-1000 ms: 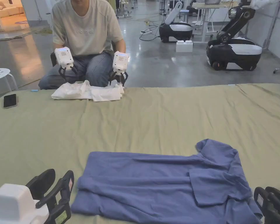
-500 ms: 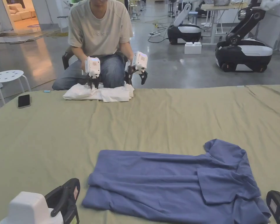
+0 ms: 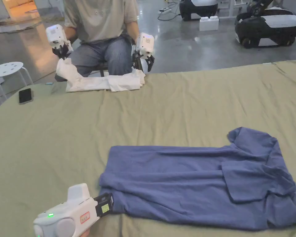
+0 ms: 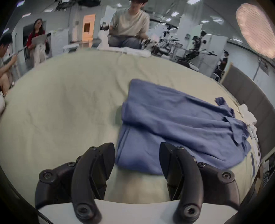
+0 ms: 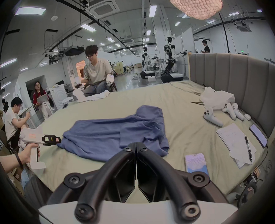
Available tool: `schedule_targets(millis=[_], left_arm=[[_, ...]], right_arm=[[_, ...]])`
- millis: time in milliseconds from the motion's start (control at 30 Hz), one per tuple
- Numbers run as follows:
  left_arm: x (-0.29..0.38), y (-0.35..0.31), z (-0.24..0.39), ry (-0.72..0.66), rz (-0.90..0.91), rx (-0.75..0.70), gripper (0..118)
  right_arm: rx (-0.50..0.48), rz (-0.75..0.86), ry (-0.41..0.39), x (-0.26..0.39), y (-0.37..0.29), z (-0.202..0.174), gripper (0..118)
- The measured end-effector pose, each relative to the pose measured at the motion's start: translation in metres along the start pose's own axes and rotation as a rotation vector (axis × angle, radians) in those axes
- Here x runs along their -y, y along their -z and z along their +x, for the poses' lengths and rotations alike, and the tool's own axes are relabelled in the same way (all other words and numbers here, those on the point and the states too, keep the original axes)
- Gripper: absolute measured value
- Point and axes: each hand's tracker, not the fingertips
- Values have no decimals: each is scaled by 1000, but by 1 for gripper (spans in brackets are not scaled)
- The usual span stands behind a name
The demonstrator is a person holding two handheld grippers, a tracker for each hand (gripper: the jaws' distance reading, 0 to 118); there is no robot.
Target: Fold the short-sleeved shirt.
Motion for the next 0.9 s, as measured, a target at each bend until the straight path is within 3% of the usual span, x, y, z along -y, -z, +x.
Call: schedule_targets(millis=[133, 167, 200, 333, 367, 400, 433, 467, 567, 600, 633, 667, 700, 733, 800, 900], left_arm=[[3, 32, 8, 75, -60, -35, 28], [5, 30, 13, 69, -48, -48, 10], [4, 26, 15, 70, -37, -34, 2], [2, 32, 26, 131, -81, -40, 2], [0, 33, 25, 116, -85, -41, 2], [-1, 34, 22, 103, -92, -36, 2], [-1, 33, 20, 94, -98, -31, 2], [-1, 33, 19, 89, -100, -27, 2], [-2, 32, 19, 80, -107, -23, 2], [-2, 33, 20, 82, -110, -24, 2], [-2, 33, 20, 84, -111, -26, 2], [-3, 32, 20, 84, -112, -26, 2], [-2, 30, 21, 83, -110, -25, 2], [-3, 28, 21, 80, -109, -24, 2], [-6, 17, 17, 62, -102, -5, 0], [-5, -13, 7, 52, -74, 15, 0]], right_arm=[[52, -52, -6, 7, 6, 14, 0], [63, -62, -5, 8, 10, 16, 0], [67, -70, -3, 8, 14, 18, 0], [66, -124, 78, 8, 52, 23, 3], [67, -150, 101, 7, 65, 23, 18], [56, -219, 128, 7, 87, 25, 46], [60, -268, 158, 10, 110, 28, 81], [59, -290, 181, 14, 129, 30, 86], [141, -379, 241, 26, 191, 37, 79], [145, -414, 252, 32, 209, 40, 71], [165, -440, 273, 39, 222, 44, 54], [219, -440, 260, 42, 224, 42, 47], [214, -369, 245, 37, 215, 39, 35], [203, -374, 249, 33, 209, 36, 10], [169, -381, 259, 30, 203, 36, 10], [181, -358, 183, 26, 188, 32, 10]])
